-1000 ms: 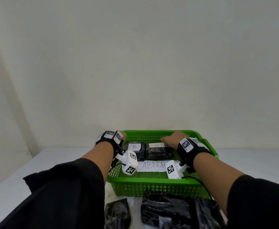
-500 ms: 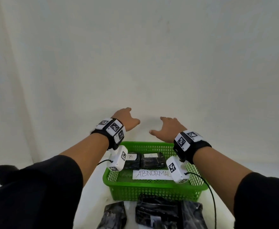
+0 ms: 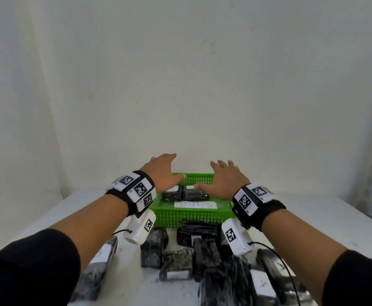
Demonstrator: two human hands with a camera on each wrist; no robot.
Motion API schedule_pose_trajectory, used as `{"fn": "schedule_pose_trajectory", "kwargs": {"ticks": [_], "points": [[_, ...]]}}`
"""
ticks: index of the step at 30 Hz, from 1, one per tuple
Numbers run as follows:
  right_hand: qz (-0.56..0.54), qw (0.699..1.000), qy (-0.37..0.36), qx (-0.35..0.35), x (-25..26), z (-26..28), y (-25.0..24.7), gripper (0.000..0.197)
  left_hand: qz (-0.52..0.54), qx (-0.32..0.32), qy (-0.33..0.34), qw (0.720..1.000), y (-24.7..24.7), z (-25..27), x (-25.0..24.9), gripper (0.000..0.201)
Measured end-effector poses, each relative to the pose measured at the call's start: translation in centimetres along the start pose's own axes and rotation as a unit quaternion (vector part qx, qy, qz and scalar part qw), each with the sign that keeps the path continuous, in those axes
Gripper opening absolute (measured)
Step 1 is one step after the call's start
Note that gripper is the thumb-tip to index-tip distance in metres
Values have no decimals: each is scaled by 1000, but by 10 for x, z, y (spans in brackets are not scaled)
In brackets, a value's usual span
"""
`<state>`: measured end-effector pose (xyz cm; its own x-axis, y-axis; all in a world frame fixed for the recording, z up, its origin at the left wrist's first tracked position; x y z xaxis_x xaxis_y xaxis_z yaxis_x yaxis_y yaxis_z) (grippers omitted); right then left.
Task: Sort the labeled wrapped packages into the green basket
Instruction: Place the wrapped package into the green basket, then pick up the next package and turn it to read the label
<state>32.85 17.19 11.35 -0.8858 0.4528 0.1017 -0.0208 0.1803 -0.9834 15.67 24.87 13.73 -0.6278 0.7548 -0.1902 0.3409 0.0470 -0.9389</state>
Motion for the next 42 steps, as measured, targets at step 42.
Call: {"fn": "schedule_pose_trajectory", "kwargs": {"ticks": [42], "points": [[-317,938,-67,126,20,139,43,52,221,23,64,973,55,132,-40,50]]}}
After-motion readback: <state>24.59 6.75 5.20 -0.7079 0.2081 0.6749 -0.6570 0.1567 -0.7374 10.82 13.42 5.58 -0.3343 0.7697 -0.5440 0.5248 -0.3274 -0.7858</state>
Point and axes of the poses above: each hand's wrist, its own z-axis away from the middle knuckle, its own y-axis out of the palm, x = y × z, the point moved 9 cm from there along -z, towards the middle knuckle, and after that the axes turned 12 degrees about y, right-handed, at the moved point
